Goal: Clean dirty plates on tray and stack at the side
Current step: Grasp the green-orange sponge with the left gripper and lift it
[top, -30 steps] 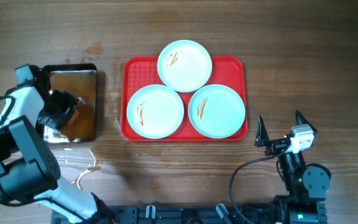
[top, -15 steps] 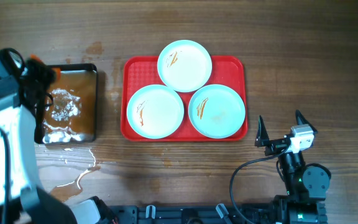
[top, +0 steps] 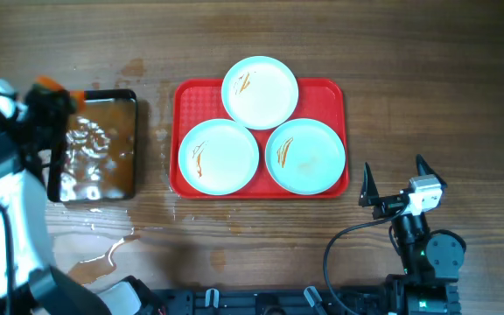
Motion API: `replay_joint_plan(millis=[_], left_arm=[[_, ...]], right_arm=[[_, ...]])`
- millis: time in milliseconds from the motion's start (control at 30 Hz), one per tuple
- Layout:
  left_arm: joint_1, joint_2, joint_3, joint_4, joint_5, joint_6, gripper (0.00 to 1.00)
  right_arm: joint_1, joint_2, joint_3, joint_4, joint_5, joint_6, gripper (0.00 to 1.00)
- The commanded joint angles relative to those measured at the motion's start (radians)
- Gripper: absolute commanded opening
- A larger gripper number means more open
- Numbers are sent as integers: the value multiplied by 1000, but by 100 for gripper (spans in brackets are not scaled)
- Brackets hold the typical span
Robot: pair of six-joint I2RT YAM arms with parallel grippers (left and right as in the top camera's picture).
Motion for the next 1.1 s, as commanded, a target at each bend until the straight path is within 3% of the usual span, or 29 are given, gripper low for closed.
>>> replay_joint_plan(millis=[0,100,167,233,333,467,567,700,767,933,1067], left_arm=[[-3,45,-31,-48,-11,-69,4],[-31,196,-74,-32,-13,-70,4],[-11,212,-74,-39,106,-94,4],[27,199,-73,-33,231,-284,4],[96,170,-73,-18,311,-307,4],[150,140,-73,-19,433,-586,4],[144,140,-74,-58,397,-586,4],[58,141,-80,-212,-122,-460,4],[-3,142,-82,-207,-227,-443,4],[-56,125,-82,-97,-139,-442,4],[-47,7,-82,61,-1,-363,4]], right_arm=[[-5,-5,-1,2,5,-5,100],[-5,-5,-1,2,5,-5,99],[-5,-5,-1,2,5,-5,100],[-5,-5,-1,2,5,-5,100],[-5,-5,-1,2,5,-5,100],[-5,-5,-1,2,5,-5,100],[-5,-5,-1,2,5,-5,100],[-5,-5,-1,2,5,-5,100],[-5,-5,-1,2,5,-5,100],[-5,-5,-1,2,5,-5,100],[-5,-5,-1,2,5,-5,100]])
